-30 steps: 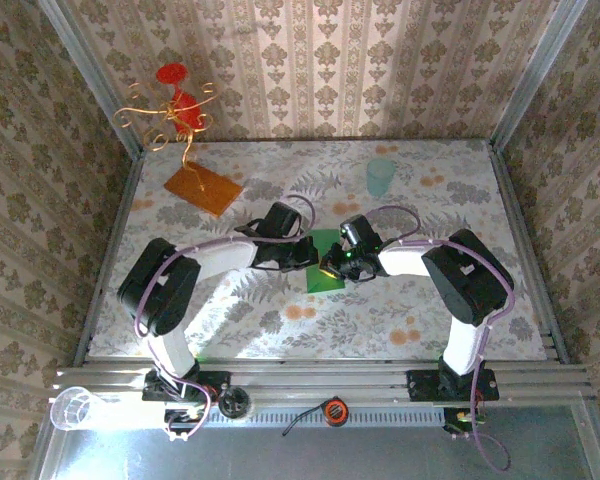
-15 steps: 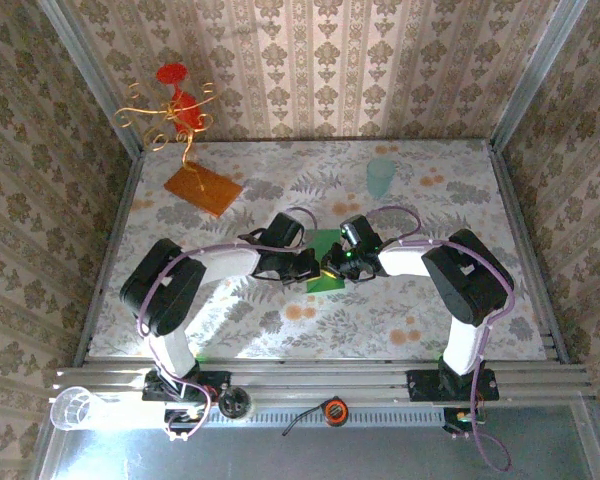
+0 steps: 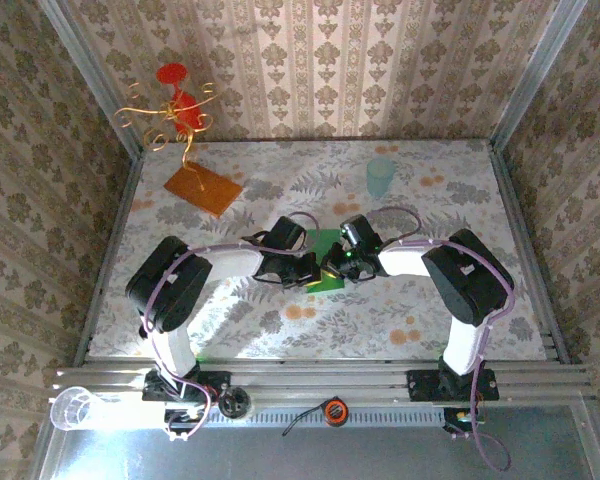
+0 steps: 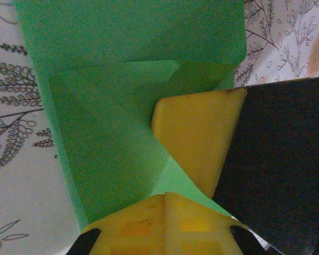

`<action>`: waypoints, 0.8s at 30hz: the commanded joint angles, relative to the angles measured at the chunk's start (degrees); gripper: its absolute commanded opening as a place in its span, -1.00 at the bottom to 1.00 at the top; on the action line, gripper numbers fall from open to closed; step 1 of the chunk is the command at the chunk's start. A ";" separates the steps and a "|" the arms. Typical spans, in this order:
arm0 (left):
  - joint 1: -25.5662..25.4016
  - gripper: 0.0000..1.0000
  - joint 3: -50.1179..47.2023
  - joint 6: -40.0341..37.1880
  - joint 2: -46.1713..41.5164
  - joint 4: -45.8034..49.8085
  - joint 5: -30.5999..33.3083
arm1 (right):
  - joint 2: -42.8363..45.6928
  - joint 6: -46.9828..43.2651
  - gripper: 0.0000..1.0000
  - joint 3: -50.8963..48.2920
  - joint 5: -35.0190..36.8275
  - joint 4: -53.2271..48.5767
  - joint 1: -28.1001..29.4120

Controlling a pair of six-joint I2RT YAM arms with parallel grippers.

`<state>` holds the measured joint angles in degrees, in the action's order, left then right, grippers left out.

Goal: Fold a paper plane with a square sheet of paper (pick it up from the middle)

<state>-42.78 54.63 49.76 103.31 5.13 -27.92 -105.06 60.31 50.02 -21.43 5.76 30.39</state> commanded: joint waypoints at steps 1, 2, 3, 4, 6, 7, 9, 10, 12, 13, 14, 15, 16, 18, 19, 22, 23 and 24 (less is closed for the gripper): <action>-0.52 -0.90 -0.41 0.36 1.28 0.04 -0.22 | -3.13 0.90 -0.80 -2.29 4.59 -6.46 -0.22; -0.54 -0.90 -0.42 0.29 1.29 0.34 -0.05 | -3.13 0.94 -0.80 -2.30 4.62 -6.55 -0.18; -0.52 -0.91 -0.44 0.04 1.35 0.79 0.14 | -3.22 0.94 -0.80 -2.31 4.73 -6.55 -0.25; -0.54 -0.91 -0.49 -0.16 1.31 1.38 0.39 | -3.23 0.94 -0.80 -2.34 4.73 -6.59 -0.25; -0.56 -0.92 -0.44 -0.66 1.35 2.51 0.87 | -3.30 0.93 -0.80 -2.32 4.82 -6.70 -0.25; -0.54 -0.93 -0.27 -1.00 1.45 3.23 1.01 | -3.37 0.92 -0.80 -2.31 4.78 -6.81 -0.24; -0.63 -0.95 -0.23 -1.58 1.54 4.37 1.31 | -3.36 0.81 -0.80 -2.30 4.90 -6.98 -0.25; -0.71 -0.95 -0.07 -1.93 1.61 4.96 1.46 | -3.37 0.80 -0.80 -2.31 4.89 -6.94 -0.25; -0.81 -0.96 0.19 -2.55 1.73 5.96 1.81 | -3.49 0.77 -0.80 -2.41 5.00 -7.08 -0.24; -0.85 -0.97 0.17 -2.83 1.72 6.41 2.03 | -3.42 0.72 -0.80 -2.38 5.07 -7.16 -0.18; -0.90 -0.97 0.21 -3.07 1.73 6.81 2.21 | -3.46 0.69 -0.80 -2.43 5.06 -7.12 -0.23; -0.90 -0.97 0.42 -3.42 1.72 7.33 2.46 | -3.55 0.75 -0.80 -2.45 5.08 -7.16 -0.25; -0.90 -0.97 0.49 -3.74 1.74 7.98 2.73 | -3.58 0.72 -0.80 -2.43 5.08 -7.17 -0.20; -0.98 -0.98 0.81 -4.52 1.66 9.30 3.34 | -3.59 0.76 -0.80 -2.54 5.08 -7.25 -0.25; -0.96 -0.98 0.94 -4.95 1.64 10.03 3.68 | -3.66 0.71 -0.81 -2.52 5.16 -7.29 -0.23; -0.98 -0.99 1.09 -6.21 1.68 11.89 4.26 | -3.66 0.65 -0.81 -2.47 5.25 -7.49 -0.25; -0.94 -0.99 1.11 -6.40 1.56 12.34 4.28 | -3.67 0.58 -0.80 -2.47 5.31 -7.51 -0.20; -0.98 -0.99 1.00 -6.64 1.56 12.61 4.28 | -3.72 0.52 -0.80 -2.48 5.34 -7.60 -0.23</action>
<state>-43.46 55.64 45.58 104.05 10.76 -25.47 -105.06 60.45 50.02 -21.41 5.72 30.39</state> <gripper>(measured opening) 0.066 0.099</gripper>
